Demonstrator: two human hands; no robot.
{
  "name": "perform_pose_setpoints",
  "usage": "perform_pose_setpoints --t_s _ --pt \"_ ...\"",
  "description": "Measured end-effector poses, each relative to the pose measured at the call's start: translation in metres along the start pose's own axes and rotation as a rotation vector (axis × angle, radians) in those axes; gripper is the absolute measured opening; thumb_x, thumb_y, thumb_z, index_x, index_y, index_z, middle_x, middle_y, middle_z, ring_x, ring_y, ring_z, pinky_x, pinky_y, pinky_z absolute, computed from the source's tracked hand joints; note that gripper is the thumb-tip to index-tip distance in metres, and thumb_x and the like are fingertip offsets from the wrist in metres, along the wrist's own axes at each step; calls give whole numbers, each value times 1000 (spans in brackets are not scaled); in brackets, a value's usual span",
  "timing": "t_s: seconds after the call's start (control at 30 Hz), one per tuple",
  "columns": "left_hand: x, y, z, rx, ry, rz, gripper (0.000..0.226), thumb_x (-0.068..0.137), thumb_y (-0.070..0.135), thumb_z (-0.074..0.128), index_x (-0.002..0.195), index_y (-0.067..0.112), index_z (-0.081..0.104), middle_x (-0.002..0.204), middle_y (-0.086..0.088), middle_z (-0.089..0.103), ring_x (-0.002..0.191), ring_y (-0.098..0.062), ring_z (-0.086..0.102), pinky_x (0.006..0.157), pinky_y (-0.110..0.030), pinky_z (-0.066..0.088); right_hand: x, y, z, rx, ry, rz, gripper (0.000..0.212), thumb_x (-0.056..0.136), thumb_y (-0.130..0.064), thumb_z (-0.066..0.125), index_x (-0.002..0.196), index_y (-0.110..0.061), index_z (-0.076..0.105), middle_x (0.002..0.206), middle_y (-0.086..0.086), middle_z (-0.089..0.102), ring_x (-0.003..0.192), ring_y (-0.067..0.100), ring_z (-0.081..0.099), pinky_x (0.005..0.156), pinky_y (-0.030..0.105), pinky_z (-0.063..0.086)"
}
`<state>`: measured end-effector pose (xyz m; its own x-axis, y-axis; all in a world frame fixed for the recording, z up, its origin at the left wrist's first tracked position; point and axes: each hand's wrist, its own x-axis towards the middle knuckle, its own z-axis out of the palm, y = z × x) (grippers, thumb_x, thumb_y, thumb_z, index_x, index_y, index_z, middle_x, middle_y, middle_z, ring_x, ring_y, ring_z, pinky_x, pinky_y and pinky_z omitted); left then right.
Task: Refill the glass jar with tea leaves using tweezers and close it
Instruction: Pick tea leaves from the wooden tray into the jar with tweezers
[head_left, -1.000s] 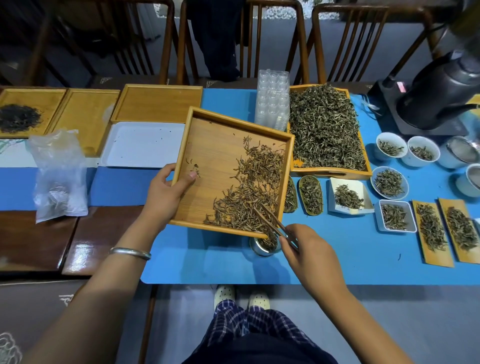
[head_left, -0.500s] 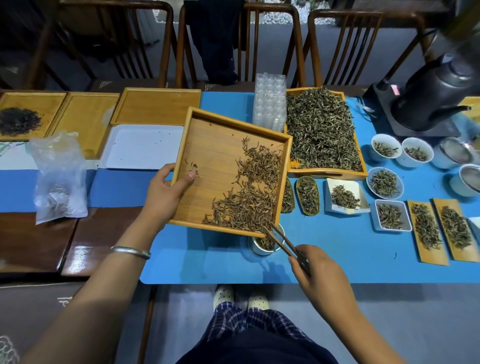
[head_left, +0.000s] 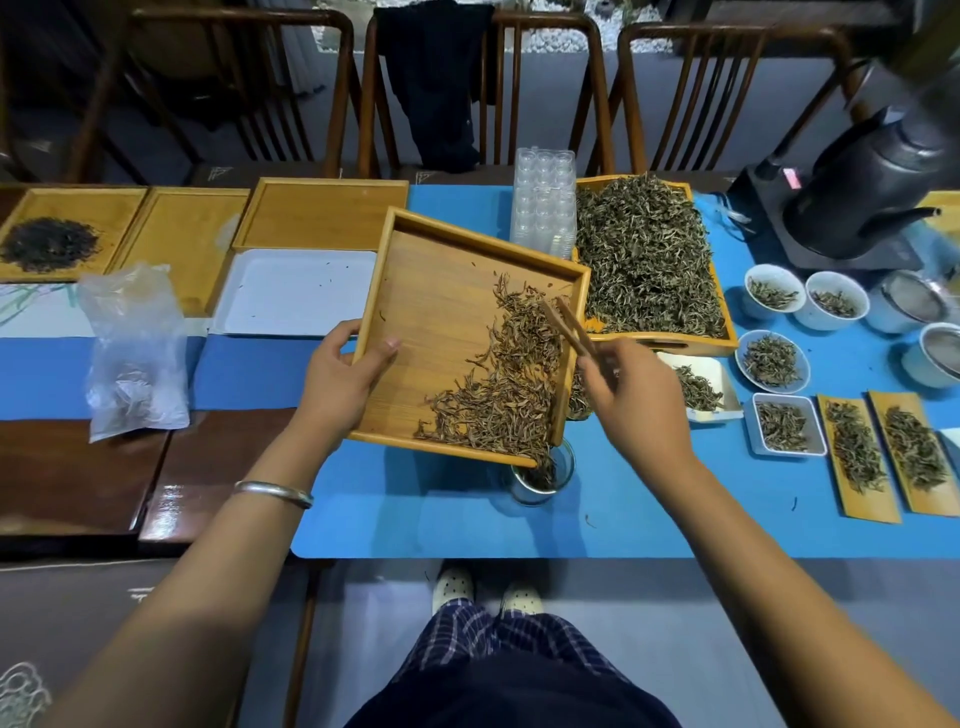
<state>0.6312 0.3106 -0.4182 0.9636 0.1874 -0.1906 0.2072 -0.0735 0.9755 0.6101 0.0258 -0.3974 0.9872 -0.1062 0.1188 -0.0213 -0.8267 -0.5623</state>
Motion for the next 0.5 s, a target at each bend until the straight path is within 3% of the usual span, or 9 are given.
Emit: perform_pose_setpoints --t_s 0.17,0.27,0.5 --pt "1 -1 1 -2 2 -4 14 91 30 69 101 29 61 79 11 74 67 -3 71 52 -17 53 27 -1 14 4 1 59 23 95 -29 54 92 -7 60 80 9 66 70 27 60 57 34 45" --pt "2 -2 0 3 -1 -1 16 90 31 69 104 27 61 86 8 73 69 -4 72 53 -17 54 22 3 20 -40 -12 68 22 94 -28 55 88 -7 57 77 9 64 66 26 56 55 31 37" --pt "2 -2 1 15 -12 2 15 90 31 69 102 30 60 91 6 70 69 -2 71 54 -17 54 -5 11 26 -31 -80 53 21 92 -26 60 90 -10 48 80 8 63 69 28 58 56 32 38"
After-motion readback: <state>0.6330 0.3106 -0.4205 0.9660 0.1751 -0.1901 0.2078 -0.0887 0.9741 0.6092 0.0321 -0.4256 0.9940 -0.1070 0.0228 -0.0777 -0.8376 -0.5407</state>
